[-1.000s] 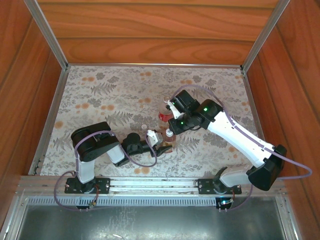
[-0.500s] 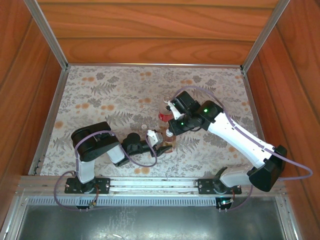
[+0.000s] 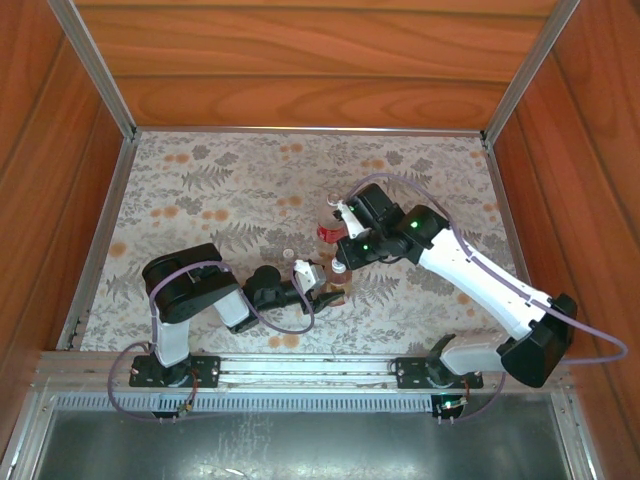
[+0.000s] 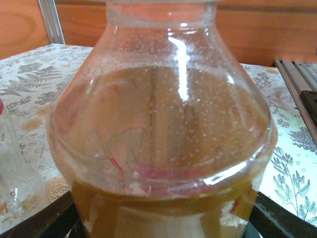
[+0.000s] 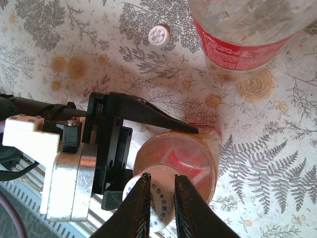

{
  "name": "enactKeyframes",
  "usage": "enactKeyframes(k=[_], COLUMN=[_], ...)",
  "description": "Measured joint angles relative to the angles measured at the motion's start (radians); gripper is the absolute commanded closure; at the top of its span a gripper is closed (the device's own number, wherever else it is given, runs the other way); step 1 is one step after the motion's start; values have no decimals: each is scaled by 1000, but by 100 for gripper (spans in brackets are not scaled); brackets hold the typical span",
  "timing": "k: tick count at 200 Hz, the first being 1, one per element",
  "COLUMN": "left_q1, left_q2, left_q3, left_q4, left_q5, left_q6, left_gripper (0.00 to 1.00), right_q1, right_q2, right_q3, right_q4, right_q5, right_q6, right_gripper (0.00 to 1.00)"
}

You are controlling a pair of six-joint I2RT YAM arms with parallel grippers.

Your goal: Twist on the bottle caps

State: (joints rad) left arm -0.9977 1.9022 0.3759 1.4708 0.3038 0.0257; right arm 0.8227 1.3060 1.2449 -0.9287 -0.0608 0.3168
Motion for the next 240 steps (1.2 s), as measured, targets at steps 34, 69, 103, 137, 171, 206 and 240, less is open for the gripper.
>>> enactKeyframes(k=[34, 69, 103, 137, 171, 206, 240], left_q1=[0, 0, 1, 3, 3, 3, 3], left_q2=[2, 2, 2, 3, 8, 8, 8], left_q3=[1, 1, 1, 2, 8, 9, 9], left_q4=[2, 2, 2, 3, 2, 2, 2], left_q5=[0, 0, 4, 5, 7, 8, 8], left_q6=[1, 2, 1, 0, -4, -5, -8], left_gripper=[34, 34, 34, 34, 34, 34, 34], right_q1=[-1, -6, -10, -13, -14, -47, -71], right_q2=[-41, -67, -75, -83, -84, -73, -35], right_q3=[-37, -58, -60, -60, -40, -24, -24], right_q4=[22, 27, 13, -5, -19, -9, 5], right_q5=[-5, -19, -41, -58, -53, -49, -61], right_q6=[13, 30, 34, 33, 31, 31, 29], right_gripper=[85, 85, 86, 76, 68, 69, 73])
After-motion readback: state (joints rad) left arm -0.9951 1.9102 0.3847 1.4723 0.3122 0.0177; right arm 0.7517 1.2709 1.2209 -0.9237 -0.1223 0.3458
